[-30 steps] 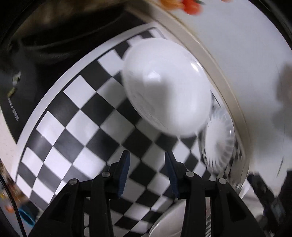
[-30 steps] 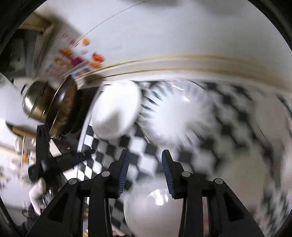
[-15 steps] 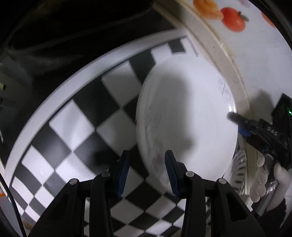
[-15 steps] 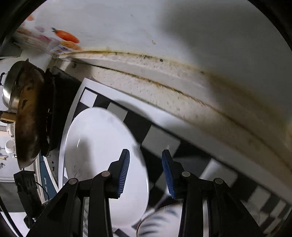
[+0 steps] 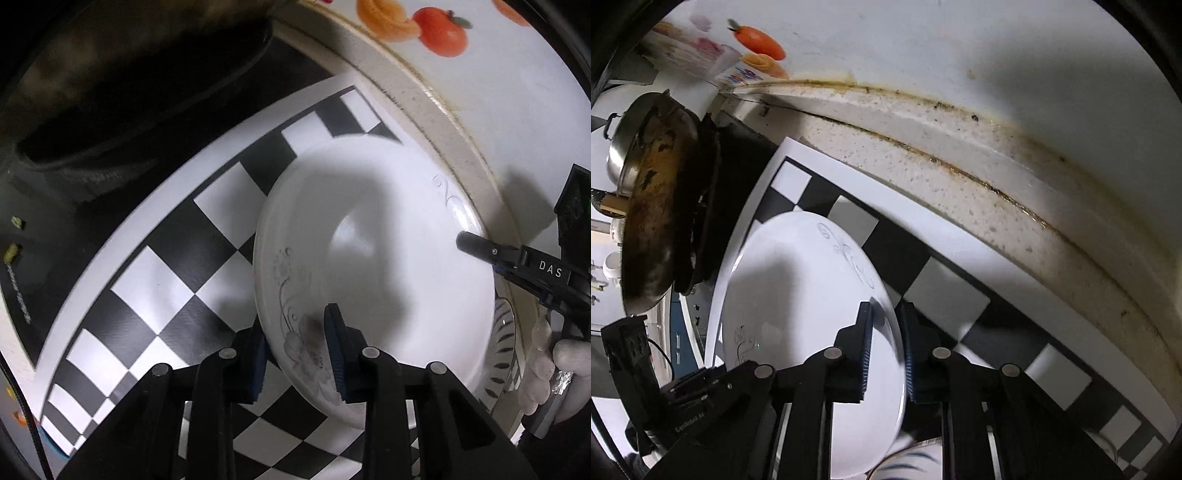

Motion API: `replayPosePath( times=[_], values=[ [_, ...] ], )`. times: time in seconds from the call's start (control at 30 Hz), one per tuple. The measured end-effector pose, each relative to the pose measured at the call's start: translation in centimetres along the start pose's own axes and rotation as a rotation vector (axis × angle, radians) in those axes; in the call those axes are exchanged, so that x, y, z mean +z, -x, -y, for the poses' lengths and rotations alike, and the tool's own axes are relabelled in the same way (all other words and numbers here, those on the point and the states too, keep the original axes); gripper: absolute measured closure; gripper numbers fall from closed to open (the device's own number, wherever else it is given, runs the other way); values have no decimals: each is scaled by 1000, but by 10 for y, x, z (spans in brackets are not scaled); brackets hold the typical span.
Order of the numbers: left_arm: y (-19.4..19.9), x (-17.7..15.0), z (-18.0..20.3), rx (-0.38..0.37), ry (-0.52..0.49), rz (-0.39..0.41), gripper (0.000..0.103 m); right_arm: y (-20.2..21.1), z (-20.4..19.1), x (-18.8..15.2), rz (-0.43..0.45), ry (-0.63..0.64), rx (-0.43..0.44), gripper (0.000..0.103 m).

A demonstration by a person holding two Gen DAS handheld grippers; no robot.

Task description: Organize plates and bowls

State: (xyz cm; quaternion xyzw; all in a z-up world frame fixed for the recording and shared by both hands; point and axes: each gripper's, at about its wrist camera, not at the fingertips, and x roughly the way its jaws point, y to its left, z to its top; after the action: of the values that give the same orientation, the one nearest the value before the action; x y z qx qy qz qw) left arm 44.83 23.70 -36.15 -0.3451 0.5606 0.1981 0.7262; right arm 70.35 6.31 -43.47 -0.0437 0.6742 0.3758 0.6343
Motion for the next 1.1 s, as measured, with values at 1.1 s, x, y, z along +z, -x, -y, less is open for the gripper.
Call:
replayPosePath(
  times=[1.1],
  values=[
    [97, -127, 98, -173, -722, -115, 77, 197, -15, -360, 463, -514, -118, 94]
  ],
)
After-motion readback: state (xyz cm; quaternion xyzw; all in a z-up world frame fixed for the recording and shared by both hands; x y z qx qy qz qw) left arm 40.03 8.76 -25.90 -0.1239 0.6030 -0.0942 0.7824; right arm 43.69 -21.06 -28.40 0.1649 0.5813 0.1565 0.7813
